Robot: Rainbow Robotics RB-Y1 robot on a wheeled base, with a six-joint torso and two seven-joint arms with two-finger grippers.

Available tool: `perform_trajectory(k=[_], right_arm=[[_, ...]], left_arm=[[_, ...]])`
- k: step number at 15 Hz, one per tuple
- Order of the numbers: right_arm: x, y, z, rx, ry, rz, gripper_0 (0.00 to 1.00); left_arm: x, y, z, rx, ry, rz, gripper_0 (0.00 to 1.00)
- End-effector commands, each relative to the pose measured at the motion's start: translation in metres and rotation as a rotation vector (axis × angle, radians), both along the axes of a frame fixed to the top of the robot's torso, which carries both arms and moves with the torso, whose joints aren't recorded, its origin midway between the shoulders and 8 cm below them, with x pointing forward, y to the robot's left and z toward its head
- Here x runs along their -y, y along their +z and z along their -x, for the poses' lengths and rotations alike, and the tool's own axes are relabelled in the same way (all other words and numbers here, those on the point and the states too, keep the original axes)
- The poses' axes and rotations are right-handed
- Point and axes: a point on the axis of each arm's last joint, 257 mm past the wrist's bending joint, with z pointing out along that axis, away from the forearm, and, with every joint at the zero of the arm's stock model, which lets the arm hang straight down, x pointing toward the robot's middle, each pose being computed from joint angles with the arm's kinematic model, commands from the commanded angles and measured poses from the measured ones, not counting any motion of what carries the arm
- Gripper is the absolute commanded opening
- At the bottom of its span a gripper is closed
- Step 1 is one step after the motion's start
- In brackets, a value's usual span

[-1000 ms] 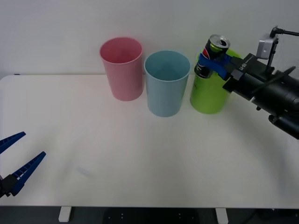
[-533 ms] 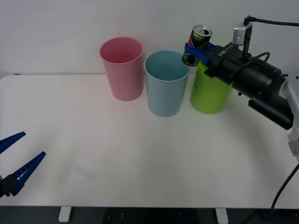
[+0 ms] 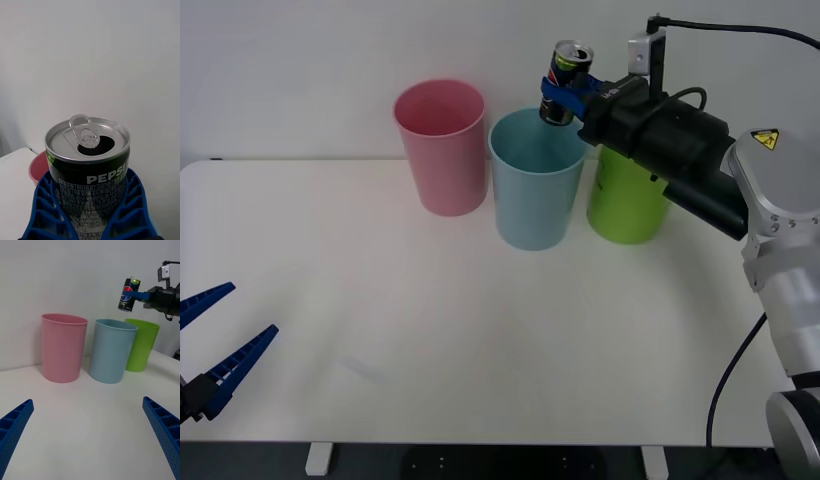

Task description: Grasp the object on the table and drop it into the matching bin: aluminum can to the light blue bin, PET bottle to the pink bin.

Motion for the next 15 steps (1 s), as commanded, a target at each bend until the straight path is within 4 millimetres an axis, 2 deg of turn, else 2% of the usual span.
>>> perform_trajectory(k=[1, 6, 8, 9, 10, 11, 15], right_arm=[[-0.0131, -0.0013, -0.0132, -0.020, -0.003, 0.000, 0.00], [-0.0198, -0.0035, -0.0192, -0.027, -0.006, 0.007, 0.00], [-0.0199, -0.0032, -0.0192, -0.026, -0.006, 0.007, 0.03], [-0.0198, -0.0035, -0.0192, -0.025, -0.006, 0.009, 0.16], [-0.0201, -0.0045, -0.0189, -0.024, -0.006, 0.011, 0.70], [-0.0195, -0.0042, -0.0191, -0.022, -0.007, 0.012, 1.00], [-0.0191, -0.0035, -0.0188, -0.012, -0.007, 0.018, 1.00]], left_arm=[[0.0000, 0.0000, 0.0000, 0.000, 0.000, 0.000, 1.00], [0.0000, 0.0000, 0.0000, 0.000, 0.000, 0.000, 1.00], [0.0000, 0.0000, 0.0000, 0.000, 0.000, 0.000, 1.00], [0.0000, 0.0000, 0.0000, 0.000, 0.000, 0.000, 1.00], [0.0000, 0.0000, 0.0000, 0.000, 0.000, 0.000, 1.00], [0.0000, 0.0000, 0.0000, 0.000, 0.000, 0.000, 1.00], [0.0000, 0.0000, 0.0000, 0.000, 0.000, 0.000, 1.00]])
